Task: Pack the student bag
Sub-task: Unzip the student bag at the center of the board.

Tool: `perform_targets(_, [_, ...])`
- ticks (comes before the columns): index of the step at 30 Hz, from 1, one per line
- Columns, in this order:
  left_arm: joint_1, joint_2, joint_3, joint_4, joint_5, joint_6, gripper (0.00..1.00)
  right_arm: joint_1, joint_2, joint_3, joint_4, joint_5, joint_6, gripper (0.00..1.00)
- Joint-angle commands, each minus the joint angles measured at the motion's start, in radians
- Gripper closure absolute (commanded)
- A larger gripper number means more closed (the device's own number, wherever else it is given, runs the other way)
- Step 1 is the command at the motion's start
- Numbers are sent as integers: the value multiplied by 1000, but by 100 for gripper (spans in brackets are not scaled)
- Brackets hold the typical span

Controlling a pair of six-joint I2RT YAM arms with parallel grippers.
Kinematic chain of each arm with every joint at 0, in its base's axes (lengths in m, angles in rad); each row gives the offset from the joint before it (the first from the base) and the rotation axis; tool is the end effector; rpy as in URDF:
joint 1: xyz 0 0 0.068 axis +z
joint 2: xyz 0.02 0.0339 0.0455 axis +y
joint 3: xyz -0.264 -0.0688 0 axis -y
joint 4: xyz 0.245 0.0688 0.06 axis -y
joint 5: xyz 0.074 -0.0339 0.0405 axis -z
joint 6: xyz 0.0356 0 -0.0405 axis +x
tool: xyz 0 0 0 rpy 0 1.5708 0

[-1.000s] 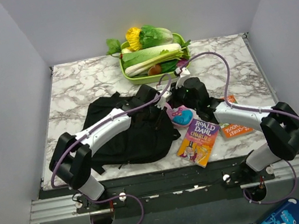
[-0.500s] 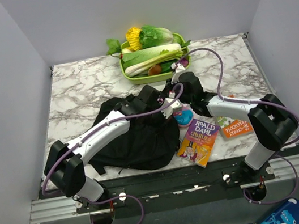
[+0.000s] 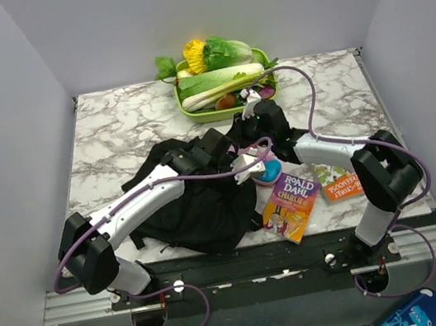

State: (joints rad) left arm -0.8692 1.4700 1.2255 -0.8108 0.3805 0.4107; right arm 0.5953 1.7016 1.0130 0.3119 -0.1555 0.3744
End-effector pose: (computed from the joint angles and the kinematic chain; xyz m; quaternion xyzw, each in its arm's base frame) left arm 0.1825 -0.2365 0.2819 0.6057 0.7328 -0.2350 0.2022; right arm 0.3142 0.2195 0.2257 -0.1343 0.8147 0.3181 0.4660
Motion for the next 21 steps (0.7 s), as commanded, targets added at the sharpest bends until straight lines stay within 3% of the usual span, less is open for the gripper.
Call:
perform_targets(1, [74, -20, -23, -96, 121, -56, 64, -25, -55, -22, 64, 19, -3, 70])
perform_targets(3, [104, -10, -3, -100, 181, -78, 52, -25, -95, -48, 61, 17, 1, 52])
perform_targets(4, [134, -1, 8, -108, 196, -79, 42, -25, -106, -75, 59, 14, 1, 48])
perform_targets(6, [162, 18, 34, -125, 218, -73, 11, -25, -138, -93, 50, 5, 3, 43])
perform_targets(7, [185, 23, 43, -131, 224, -67, 1, -25, -152, -108, 38, 2, 1, 41])
perform_targets(11, [229, 33, 124, -212, 273, -9, 1, -25, -203, -140, 1, -25, -2, 39])
perform_targets(14, [234, 38, 140, -354, 300, 144, 1, -23, -272, -197, -13, -67, -5, 39])
perform_targets(17, [234, 7, 53, -370, 302, 194, 1, -6, -348, -237, -30, -119, -17, 42])
perform_targets(21, [185, -88, -95, -269, 209, 186, 9, 76, -399, -248, -101, -142, -119, 55])
